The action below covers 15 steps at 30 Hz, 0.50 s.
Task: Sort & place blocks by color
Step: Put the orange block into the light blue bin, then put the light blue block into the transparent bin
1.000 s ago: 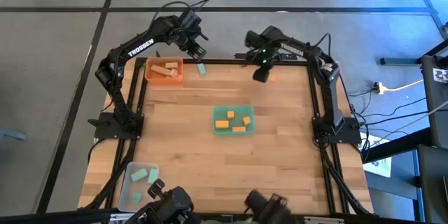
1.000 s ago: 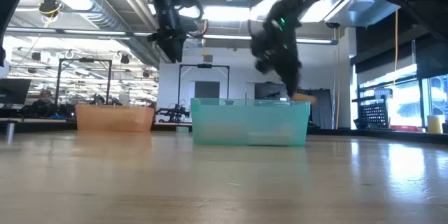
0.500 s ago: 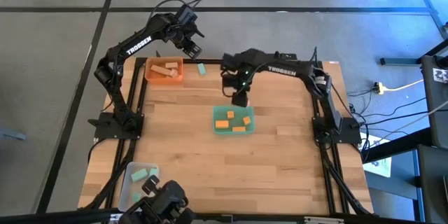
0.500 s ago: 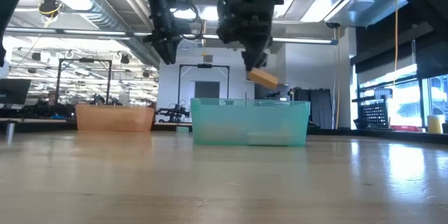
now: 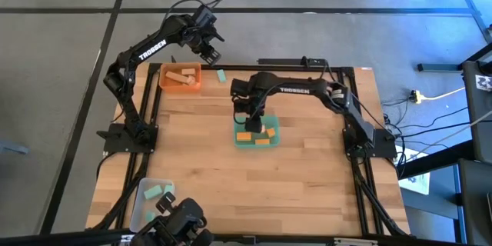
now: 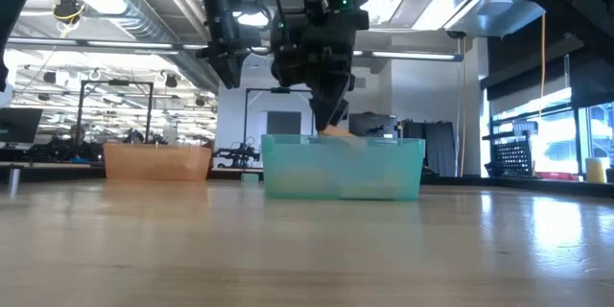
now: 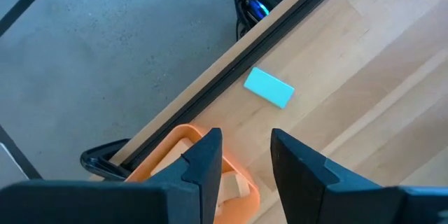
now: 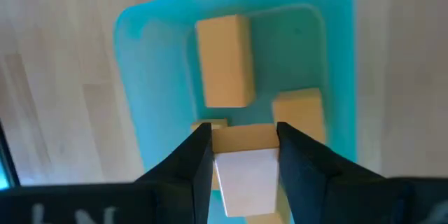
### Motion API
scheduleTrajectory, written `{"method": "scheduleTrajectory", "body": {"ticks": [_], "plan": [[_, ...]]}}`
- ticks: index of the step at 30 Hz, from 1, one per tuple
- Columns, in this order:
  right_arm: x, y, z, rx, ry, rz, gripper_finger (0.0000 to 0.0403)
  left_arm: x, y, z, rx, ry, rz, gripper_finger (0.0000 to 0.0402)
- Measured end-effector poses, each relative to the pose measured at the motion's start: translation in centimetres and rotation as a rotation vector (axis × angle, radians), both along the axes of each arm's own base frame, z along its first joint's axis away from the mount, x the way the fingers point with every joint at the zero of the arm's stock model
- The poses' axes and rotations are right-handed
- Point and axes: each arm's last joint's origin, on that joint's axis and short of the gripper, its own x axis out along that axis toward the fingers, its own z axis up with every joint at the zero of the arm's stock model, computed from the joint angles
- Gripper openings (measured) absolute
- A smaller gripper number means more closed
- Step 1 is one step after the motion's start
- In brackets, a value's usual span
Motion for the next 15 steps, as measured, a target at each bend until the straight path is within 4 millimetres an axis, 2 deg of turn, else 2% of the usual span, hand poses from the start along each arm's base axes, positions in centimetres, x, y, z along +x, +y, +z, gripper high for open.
{"method": "scheduleTrajectory", "body": {"ticks": [6, 12, 15], "plan": [[0.13, -0.15, -0.76, -0.002, 0.028, -0.022, 0.0131, 0.0, 0.0, 0.0, 0.001, 0.002, -0.005, 0.0113], [0.08, -0.22, -0.69, 0.001, 0.028, -0.025, 0.0219, 0.0, 0.0, 0.0, 0.002, 0.003, -0.007, 0.0113], [0.01, -0.48, -0.69, 0.0, 0.029, -0.028, 0.0241, 0.0, 0.0, 0.0, 0.002, 0.003, -0.006, 0.0113]]}}
